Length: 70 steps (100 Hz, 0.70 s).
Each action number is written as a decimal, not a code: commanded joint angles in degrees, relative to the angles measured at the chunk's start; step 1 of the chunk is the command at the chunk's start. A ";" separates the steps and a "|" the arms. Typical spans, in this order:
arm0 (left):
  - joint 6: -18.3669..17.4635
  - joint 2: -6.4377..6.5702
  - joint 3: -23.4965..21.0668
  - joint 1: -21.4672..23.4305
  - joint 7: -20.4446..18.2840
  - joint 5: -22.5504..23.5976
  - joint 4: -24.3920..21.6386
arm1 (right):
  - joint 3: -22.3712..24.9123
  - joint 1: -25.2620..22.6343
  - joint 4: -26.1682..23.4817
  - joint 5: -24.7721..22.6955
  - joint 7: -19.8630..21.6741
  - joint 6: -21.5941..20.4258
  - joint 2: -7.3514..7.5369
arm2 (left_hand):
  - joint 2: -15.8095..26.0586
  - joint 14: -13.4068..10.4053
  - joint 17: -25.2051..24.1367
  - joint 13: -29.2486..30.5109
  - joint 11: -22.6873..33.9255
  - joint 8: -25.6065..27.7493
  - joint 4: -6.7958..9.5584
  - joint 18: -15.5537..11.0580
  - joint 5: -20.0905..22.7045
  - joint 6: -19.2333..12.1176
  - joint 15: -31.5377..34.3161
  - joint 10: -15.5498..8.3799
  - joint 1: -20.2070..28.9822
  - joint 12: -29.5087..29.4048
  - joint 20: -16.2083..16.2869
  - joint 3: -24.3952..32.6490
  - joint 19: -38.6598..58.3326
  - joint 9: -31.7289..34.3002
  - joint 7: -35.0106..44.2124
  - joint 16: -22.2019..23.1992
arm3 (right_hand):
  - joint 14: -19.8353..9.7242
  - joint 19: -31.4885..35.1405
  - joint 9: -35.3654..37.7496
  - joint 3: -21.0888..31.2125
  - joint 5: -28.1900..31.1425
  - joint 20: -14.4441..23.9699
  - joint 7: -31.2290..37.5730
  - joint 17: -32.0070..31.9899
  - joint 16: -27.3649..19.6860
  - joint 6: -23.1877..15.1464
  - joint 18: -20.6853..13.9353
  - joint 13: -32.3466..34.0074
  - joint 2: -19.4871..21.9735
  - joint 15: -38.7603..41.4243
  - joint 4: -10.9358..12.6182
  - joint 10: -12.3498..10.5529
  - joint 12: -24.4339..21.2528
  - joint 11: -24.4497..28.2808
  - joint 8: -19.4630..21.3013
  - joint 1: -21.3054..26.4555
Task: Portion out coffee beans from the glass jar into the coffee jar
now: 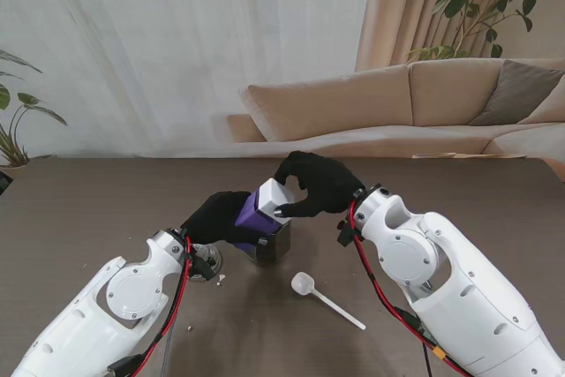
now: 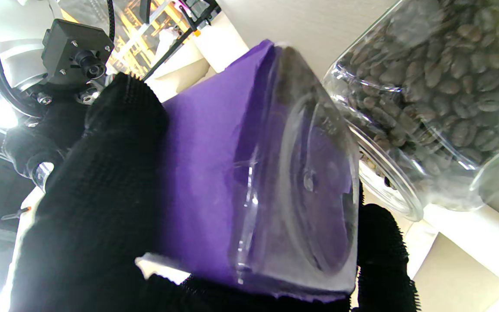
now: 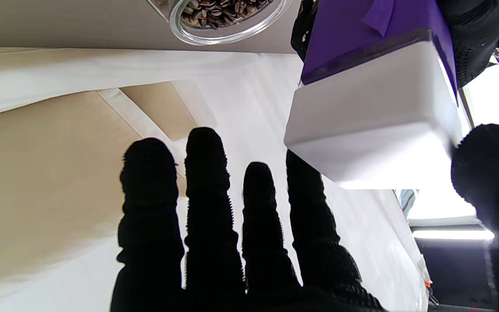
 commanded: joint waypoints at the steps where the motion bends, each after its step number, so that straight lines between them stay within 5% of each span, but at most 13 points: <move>1: -0.04 -0.32 -0.05 -0.14 -0.90 -0.28 -0.64 | 0.26 -0.74 -0.87 -1.01 1.03 0.81 -0.17 | 13.57 2.10 -1.52 -0.20 0.37 3.45 2.44 -7.53 8.08 -4.47 3.86 -2.94 9.75 0.28 -0.37 24.67 -0.48 0.69 11.39 1.46 | 0.98 -2.97 -6.09 -2.96 -8.05 0.76 -1.09 -15.61 -2.75 1.03 2.01 -4.49 2.02 -5.16 1.69 1.28 -1.86 -1.69 -0.17 -2.81; 10: 0.00 -0.32 -0.02 -0.14 -0.92 -0.32 -0.66 | 0.87 -0.90 -1.56 -0.85 1.91 1.77 -0.05 | 13.61 2.07 -1.52 -0.20 0.37 3.45 2.44 -7.56 8.08 -4.49 3.87 -3.01 9.72 0.28 -0.37 24.65 -0.48 0.67 11.39 1.46 | 1.65 -7.05 -13.69 -7.04 -20.24 0.38 -5.21 -18.10 -6.55 2.81 2.89 -8.83 5.39 -11.90 2.44 1.76 -4.14 -2.99 -3.31 -2.97; 16: 0.04 -0.32 -0.02 -0.11 -0.93 -0.32 -0.68 | 1.21 -1.02 -1.76 -0.79 1.65 2.19 -0.14 | 13.57 2.15 -1.51 -0.20 0.42 3.46 2.46 -7.58 8.07 -4.46 3.86 -3.02 9.76 0.32 -0.37 24.67 -0.48 0.72 11.39 1.46 | 2.14 -8.06 -17.40 -16.91 -27.56 0.87 -7.34 -18.25 -7.74 1.17 3.24 -9.57 12.37 -13.86 5.30 2.24 -5.84 -3.00 -4.92 -2.22; 22: 0.09 -0.32 -0.03 -0.09 -0.94 -0.35 -0.72 | 1.51 -1.36 -1.96 0.91 1.29 2.39 -0.35 | 13.59 2.15 -1.51 -0.18 0.38 3.46 2.46 -7.58 8.05 -4.47 3.87 -2.97 9.75 0.30 -0.37 24.69 -0.48 0.67 11.38 1.46 | 3.03 -8.92 -17.70 -12.71 -29.65 0.90 -11.44 -18.04 -8.82 -3.58 4.19 -9.40 9.40 -15.70 6.88 2.31 -7.88 -5.20 -5.46 -6.61; 42: -0.06 -0.38 0.44 -0.63 -1.03 -0.74 -0.46 | 1.18 -2.17 -2.30 6.96 3.61 1.95 -0.32 | 13.58 2.06 -1.49 -0.14 0.40 3.45 2.46 -7.58 8.03 -4.57 3.89 -3.03 9.72 0.32 -0.36 24.68 -0.45 0.68 11.38 1.47 | 4.90 -10.41 -12.92 -12.42 -21.06 0.11 -13.70 -14.60 -10.85 -13.48 6.57 -4.84 5.53 -19.06 6.78 2.80 -10.64 -6.75 -0.86 -1.85; 70: -0.46 -0.40 0.69 -1.13 -1.08 -0.90 -0.44 | -1.36 -2.50 -0.20 11.21 1.78 0.53 -1.12 | 13.51 2.17 -1.34 -0.04 0.46 3.46 2.44 -7.54 8.11 -4.55 3.95 -3.04 9.67 0.34 -0.27 24.71 -0.21 0.74 11.45 1.47 | 5.83 -10.78 -7.55 -13.17 -13.20 -1.10 -8.60 -11.07 -11.26 -17.74 8.23 -0.05 1.50 -19.56 6.78 2.60 -11.62 -6.53 2.41 4.11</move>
